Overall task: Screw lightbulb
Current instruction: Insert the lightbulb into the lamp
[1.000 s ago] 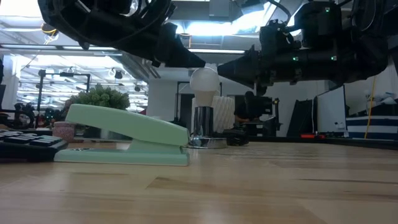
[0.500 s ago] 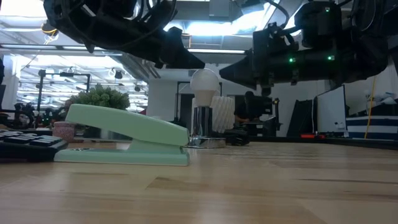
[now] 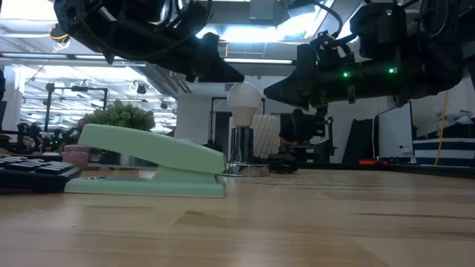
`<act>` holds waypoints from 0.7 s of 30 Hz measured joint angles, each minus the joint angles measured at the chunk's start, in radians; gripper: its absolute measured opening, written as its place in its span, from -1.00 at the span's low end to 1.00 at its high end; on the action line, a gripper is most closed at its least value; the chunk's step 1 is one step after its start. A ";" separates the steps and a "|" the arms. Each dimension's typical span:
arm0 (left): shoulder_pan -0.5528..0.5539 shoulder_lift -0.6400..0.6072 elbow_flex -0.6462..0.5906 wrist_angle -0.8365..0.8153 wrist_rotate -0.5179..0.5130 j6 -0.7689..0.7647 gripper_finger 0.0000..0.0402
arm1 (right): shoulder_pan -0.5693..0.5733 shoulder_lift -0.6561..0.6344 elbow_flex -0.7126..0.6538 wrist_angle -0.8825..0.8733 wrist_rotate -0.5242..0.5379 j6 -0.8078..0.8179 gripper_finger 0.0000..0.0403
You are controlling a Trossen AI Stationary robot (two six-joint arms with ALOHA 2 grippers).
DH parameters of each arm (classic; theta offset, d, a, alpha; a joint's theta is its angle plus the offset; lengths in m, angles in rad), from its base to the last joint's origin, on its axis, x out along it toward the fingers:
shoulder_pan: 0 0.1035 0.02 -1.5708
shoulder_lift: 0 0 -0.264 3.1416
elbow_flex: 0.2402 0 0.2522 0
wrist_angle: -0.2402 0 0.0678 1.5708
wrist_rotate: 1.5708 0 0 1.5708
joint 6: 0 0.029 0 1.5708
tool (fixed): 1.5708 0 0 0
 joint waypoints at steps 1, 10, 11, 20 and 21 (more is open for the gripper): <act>0.004 -0.001 0.000 0.000 0.000 -0.006 -0.99 | 0.000 0.000 0.000 -0.004 0.004 0.002 -0.68; 0.005 -0.002 0.000 -0.001 0.001 -0.004 -0.99 | -0.035 0.000 0.001 -0.009 0.005 0.039 -0.68; 0.005 -0.002 0.000 -0.002 0.001 -0.004 -0.99 | -0.042 0.000 0.001 -0.008 -0.005 0.049 -0.68; 0.005 -0.002 0.000 -0.002 0.001 -0.004 -0.99 | -0.050 0.000 0.001 -0.009 -0.098 0.079 -0.68; 0.005 -0.002 0.000 -0.002 0.001 -0.004 -0.99 | -0.050 0.000 0.002 -0.009 -0.116 0.080 -0.68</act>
